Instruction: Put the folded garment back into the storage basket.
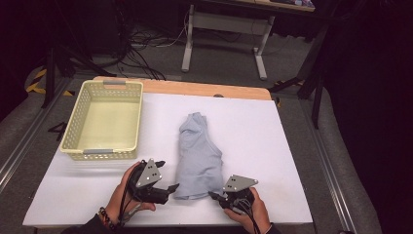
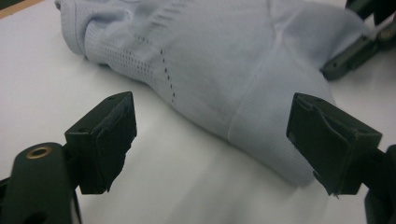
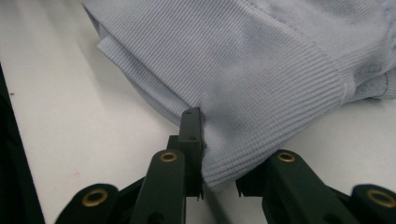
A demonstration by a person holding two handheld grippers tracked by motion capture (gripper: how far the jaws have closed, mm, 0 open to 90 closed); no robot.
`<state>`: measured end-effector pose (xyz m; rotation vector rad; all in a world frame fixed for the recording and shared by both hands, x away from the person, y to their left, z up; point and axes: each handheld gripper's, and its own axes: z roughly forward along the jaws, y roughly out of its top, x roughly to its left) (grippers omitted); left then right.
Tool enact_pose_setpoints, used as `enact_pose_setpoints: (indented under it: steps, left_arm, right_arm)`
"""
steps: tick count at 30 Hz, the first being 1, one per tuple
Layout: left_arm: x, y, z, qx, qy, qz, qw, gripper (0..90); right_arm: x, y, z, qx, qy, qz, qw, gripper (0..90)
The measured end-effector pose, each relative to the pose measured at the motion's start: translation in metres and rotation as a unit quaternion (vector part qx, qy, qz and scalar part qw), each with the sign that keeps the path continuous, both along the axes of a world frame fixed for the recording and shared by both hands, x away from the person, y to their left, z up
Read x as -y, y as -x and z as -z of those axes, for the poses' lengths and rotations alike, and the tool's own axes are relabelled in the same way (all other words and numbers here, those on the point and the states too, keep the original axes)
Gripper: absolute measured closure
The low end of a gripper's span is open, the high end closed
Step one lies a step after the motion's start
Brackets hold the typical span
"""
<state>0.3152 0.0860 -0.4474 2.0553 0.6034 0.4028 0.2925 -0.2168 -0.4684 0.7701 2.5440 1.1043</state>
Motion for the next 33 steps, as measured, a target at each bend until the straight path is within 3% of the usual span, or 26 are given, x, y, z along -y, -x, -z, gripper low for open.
enact_pose_setpoints:
  steps: [5,10,12,17,20,22,25,28,31,33]
  left_arm:
    - [0.013,-0.017,-0.007,-0.012,0.011,-0.013,0.9998,16.5]
    - [0.025,-0.037,-0.008,-0.035,0.007,-0.020,0.9992,14.4]
    - [0.032,-0.047,-0.010,-0.042,-0.005,-0.036,0.9985,14.3]
    - [0.043,-0.066,-0.014,-0.055,0.002,-0.049,0.9972,13.5]
    - [0.046,-0.079,-0.009,-0.076,0.025,-0.058,0.9951,12.5]
    - [0.042,-0.082,-0.009,-0.084,0.062,-0.057,0.9929,12.8]
    - [0.040,-0.084,-0.011,-0.080,0.070,-0.086,0.9906,16.6]
    - [0.044,-0.091,-0.008,-0.083,0.049,-0.107,0.9895,17.0]
    - [0.048,-0.107,-0.001,-0.107,0.034,-0.135,0.9845,17.0]
    - [0.052,-0.115,0.005,-0.130,0.025,-0.140,0.9814,17.1]
  right_arm:
    - [0.000,0.001,0.000,0.003,0.001,0.000,1.0000,74.8]
    - [0.000,0.001,0.000,0.004,0.001,0.000,1.0000,74.5]
    - [0.000,0.001,0.000,0.005,0.001,0.000,1.0000,74.5]
    - [0.000,0.001,0.000,0.006,0.002,0.001,1.0000,73.7]
    - [0.000,0.001,0.000,0.006,0.001,0.001,1.0000,73.4]
    - [0.000,0.001,0.000,0.006,0.002,0.000,1.0000,73.2]
    - [0.000,0.001,0.000,0.006,0.002,0.000,1.0000,73.1]
    - [0.000,0.001,0.000,0.006,0.002,-0.001,1.0000,73.1]
    - [0.000,0.001,0.000,0.007,0.003,0.000,1.0000,72.4]
    - [0.000,0.001,0.000,0.005,0.002,0.001,1.0000,70.7]
